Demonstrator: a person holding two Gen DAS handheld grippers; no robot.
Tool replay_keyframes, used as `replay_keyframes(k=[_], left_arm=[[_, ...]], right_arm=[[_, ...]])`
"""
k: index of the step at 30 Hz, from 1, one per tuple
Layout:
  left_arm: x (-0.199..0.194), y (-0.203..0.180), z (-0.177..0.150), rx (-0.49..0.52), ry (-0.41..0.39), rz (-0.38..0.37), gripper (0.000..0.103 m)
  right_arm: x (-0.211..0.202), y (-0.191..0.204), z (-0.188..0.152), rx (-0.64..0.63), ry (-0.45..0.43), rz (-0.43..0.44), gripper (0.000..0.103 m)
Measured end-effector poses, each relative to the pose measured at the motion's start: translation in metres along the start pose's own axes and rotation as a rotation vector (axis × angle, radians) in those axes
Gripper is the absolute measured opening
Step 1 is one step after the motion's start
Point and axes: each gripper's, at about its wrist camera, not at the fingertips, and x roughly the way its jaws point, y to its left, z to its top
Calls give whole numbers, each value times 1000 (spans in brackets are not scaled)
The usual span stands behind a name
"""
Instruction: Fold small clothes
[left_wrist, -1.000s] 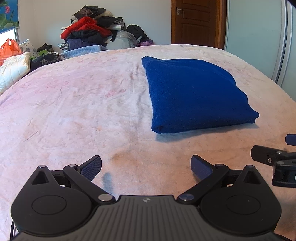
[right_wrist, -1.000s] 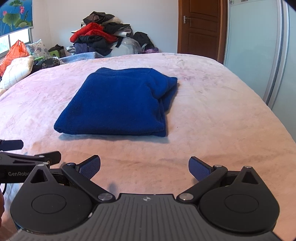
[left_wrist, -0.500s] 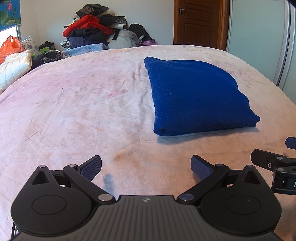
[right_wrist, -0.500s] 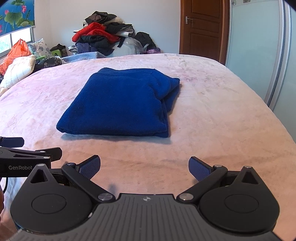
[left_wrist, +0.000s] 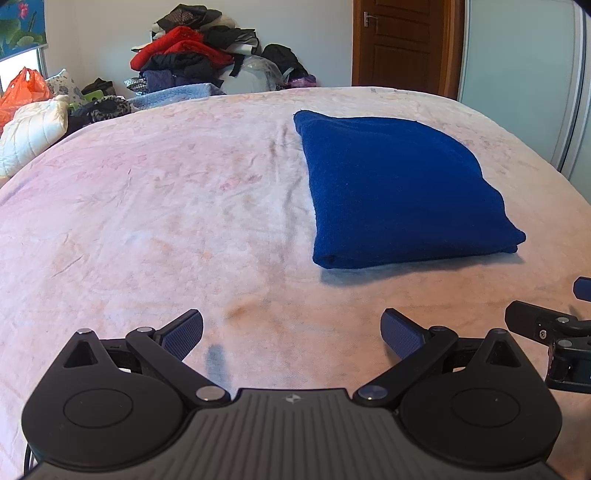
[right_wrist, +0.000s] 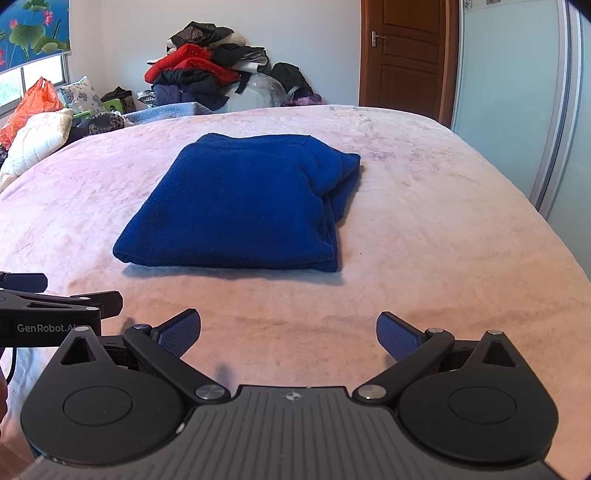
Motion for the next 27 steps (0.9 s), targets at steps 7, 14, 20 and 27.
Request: replay_keyframes(k=[7,14,20,27], left_arm=[[0,1,0,-2,2,-3,103],[0,1,1,-5,6,-2,103],[1,1,0,-4,6,-1,103],[1,1,-1,0,6,2,103]], right_arm=[[1,0,0,1,1,5,103],[0,1,0,0,-1,6,103],[0,1,0,0,-1,7,103],[0,2,0,-1,0,9,103]])
